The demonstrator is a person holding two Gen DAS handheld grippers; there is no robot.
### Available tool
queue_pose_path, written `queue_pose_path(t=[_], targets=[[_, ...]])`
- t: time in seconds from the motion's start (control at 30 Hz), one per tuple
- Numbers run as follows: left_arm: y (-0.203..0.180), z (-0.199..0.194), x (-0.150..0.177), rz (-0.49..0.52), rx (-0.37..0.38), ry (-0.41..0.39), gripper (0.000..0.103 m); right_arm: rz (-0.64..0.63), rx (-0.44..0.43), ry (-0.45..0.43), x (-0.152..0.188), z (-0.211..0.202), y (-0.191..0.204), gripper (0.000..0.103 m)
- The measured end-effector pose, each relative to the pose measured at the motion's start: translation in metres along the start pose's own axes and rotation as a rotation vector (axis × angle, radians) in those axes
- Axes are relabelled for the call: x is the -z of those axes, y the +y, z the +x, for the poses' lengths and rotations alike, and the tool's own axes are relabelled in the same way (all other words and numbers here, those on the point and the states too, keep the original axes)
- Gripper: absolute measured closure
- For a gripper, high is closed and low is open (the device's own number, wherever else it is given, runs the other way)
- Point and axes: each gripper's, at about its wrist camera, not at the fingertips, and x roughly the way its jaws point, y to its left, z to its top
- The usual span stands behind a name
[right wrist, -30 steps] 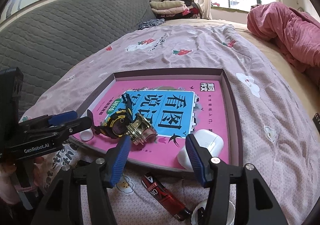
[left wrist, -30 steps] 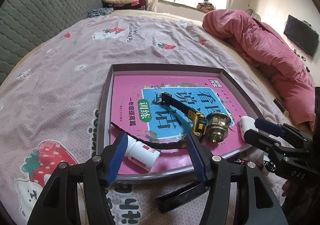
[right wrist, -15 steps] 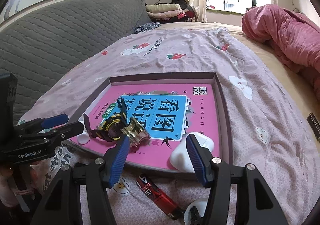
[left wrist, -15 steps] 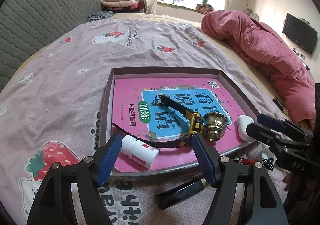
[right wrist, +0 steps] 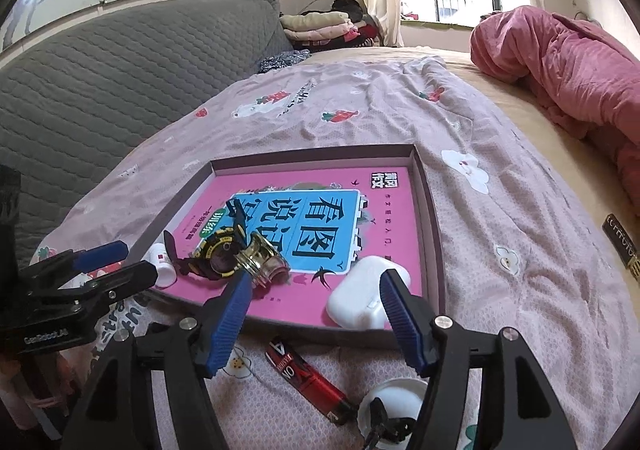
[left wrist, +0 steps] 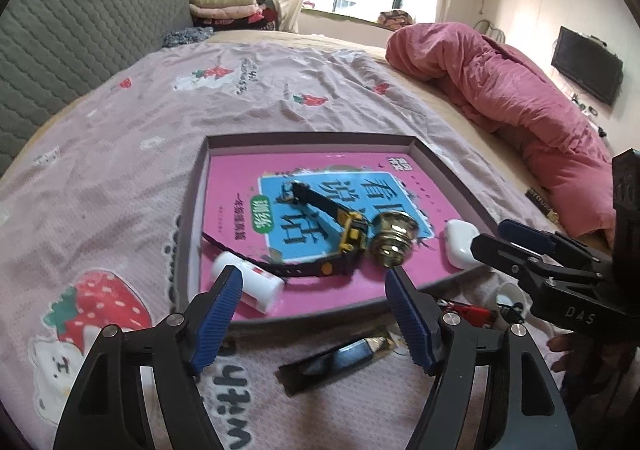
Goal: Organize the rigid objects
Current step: 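Open both grippers and withdraw them from the grey box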
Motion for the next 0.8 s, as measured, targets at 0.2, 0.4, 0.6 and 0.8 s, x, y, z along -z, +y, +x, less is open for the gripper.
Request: queue_pose_path(t=[0.2, 0.4, 0.6, 0.8], targets=[[-0.004, -0.007, 0.003, 0.012, -0.002, -0.013, 0.027, 0.014, 0.037, -0.024, 0.001, -0.014, -0.005, 0.037], [-0.003, -0.018, 0.003, 0.021, -0.012, -0.029, 0.027, 0.07, 0.076, -0.053, 0.0, -0.033, -0.021, 0.037], [0.003, -0.032, 0.002, 0.005, -0.021, -0.052, 0.027, 0.1, 0.108, -0.068, 0.001, -0.048, -0.031, 0.037], [0.01, -0.043, 0.002, -0.01, -0.035, -0.069, 0.027, 0.126, 0.131, -0.09, 0.005, -0.069, -0.039, 0.037]])
